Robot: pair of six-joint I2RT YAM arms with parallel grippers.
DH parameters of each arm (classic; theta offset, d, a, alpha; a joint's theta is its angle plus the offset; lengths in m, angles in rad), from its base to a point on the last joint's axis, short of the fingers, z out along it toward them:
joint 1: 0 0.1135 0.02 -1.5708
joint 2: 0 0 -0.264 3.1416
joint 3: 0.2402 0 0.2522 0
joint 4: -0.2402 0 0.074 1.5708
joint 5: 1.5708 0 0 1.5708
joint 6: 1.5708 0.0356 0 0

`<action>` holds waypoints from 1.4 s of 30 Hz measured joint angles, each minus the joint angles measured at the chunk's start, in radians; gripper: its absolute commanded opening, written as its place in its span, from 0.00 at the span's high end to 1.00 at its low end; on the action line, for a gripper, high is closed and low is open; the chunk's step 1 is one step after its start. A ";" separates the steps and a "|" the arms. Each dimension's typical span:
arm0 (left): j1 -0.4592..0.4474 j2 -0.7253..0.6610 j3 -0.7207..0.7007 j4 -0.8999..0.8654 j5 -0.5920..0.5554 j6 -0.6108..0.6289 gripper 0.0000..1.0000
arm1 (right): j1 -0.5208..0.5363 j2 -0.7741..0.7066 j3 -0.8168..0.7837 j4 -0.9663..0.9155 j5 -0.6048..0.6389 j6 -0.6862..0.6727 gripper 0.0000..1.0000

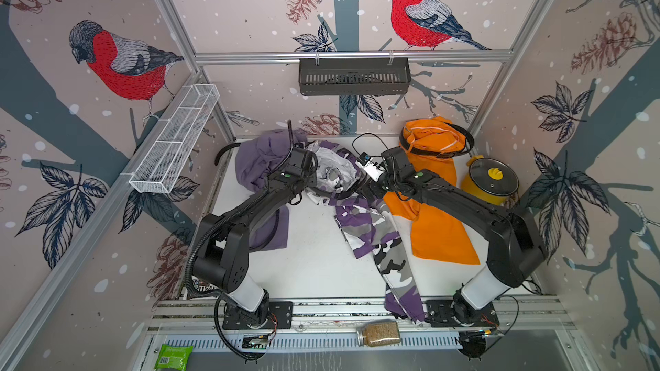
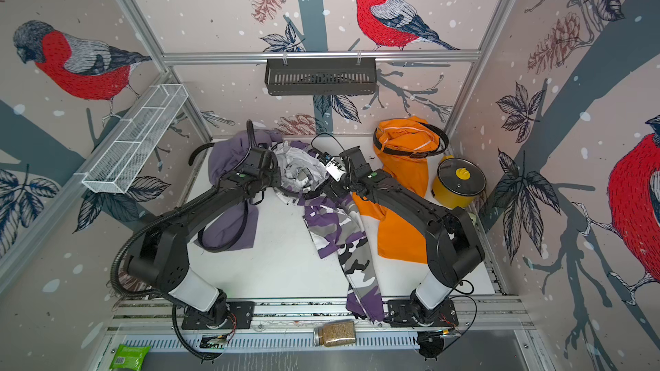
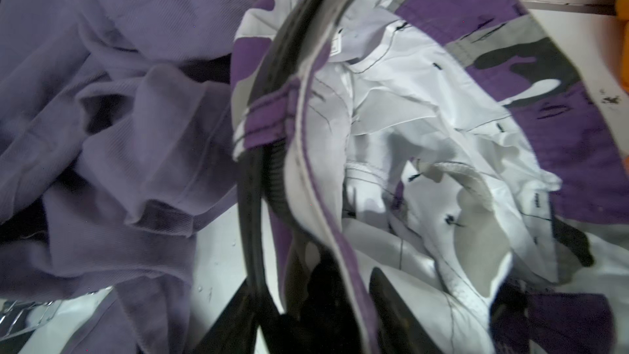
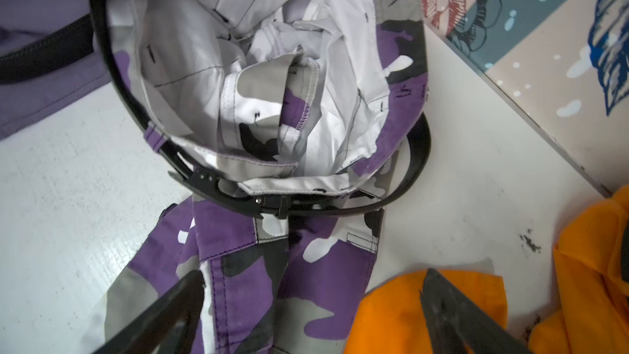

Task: Remove the belt from the trousers
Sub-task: Adjust the trousers at the center of the board.

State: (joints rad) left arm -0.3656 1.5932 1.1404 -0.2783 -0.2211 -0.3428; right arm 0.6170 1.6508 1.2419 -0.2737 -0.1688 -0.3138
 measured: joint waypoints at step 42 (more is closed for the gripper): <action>0.080 0.021 -0.086 0.049 0.011 -0.001 0.60 | 0.063 0.456 0.267 0.031 -0.160 -0.452 0.45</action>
State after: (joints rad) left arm -0.2859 1.6138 1.0546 -0.2295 -0.2096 -0.3439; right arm 0.6804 2.1071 1.5093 -0.2428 -0.3290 -0.7658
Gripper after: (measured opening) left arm 0.398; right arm 0.609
